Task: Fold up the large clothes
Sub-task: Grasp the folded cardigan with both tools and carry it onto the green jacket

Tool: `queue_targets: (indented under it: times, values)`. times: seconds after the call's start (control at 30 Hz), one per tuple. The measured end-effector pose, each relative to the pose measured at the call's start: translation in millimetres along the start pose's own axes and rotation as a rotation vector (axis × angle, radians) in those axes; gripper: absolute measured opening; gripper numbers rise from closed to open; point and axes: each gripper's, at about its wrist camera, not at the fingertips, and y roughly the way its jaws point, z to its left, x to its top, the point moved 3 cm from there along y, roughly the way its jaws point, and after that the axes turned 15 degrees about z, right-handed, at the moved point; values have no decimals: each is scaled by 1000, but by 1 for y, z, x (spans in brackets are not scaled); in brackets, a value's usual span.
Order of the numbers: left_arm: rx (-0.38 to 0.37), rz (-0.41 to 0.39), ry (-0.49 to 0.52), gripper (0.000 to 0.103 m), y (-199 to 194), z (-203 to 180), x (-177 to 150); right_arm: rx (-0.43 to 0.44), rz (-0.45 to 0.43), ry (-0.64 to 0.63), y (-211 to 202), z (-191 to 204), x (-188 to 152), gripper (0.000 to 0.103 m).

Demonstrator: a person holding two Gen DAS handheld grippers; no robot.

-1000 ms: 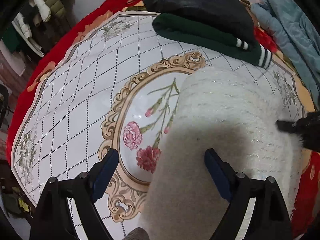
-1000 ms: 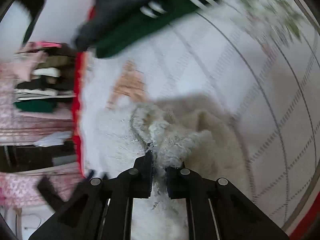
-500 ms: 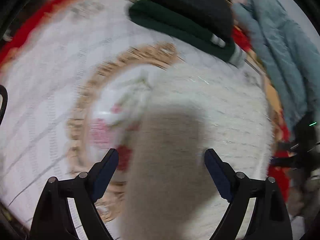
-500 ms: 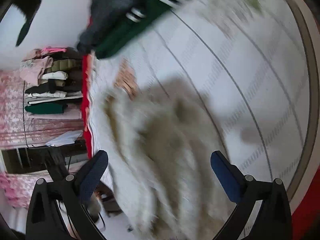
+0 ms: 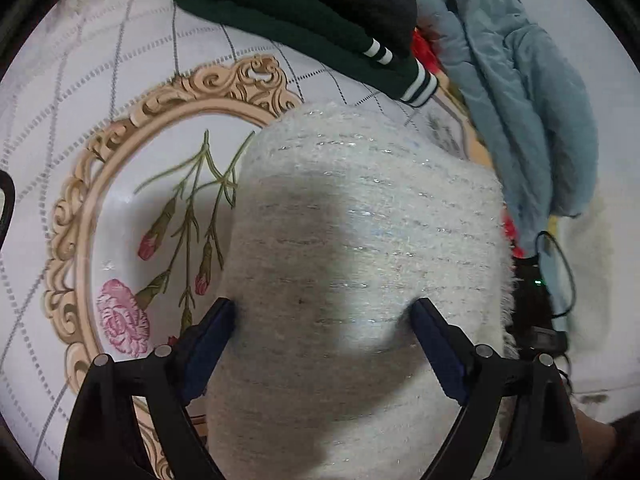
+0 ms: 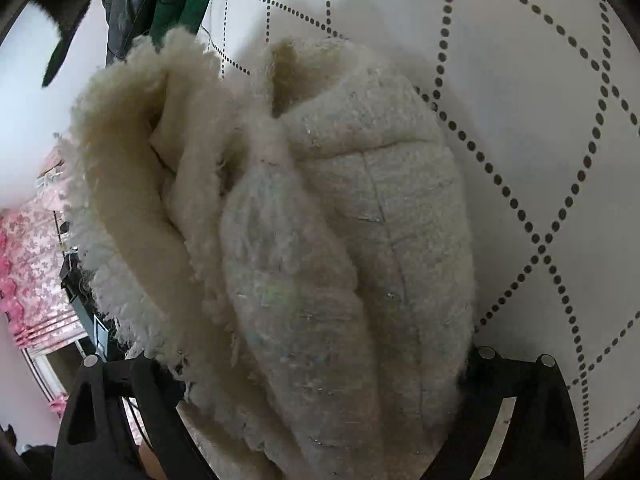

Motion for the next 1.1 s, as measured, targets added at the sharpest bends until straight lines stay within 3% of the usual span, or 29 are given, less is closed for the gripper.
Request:
queue_targets:
  times: [0.1,0.13,0.2,0.27,0.4,0.73,0.93,1.1]
  values:
    - [-42,5,14,90,7,0,3,22,-16,7,3,1,0,95]
    - [-58,1,24,90,6,-4,3,31,-26,7,5,2,2,91]
    - [-19,-19,83,90,2,-17,3,103,-66,18,3,8,-1,69]
    - [10,-38,121,90,-7,-26,4,126,-101,17,4,19,-4,64]
    - [-27,-54,94,88,-25,-19,14,168,-142,7,5,46,-8,60]
    - [26,-142,157,88,-104,-36,48,240,-186,-61,8,135,3,59]
    - [61,-204,164,89,-168,-68,108,281,-217,-106,-18,217,28,59]
    - [105,-255,156,89,-213,-82,187,274,-227,-161,-60,299,88,59]
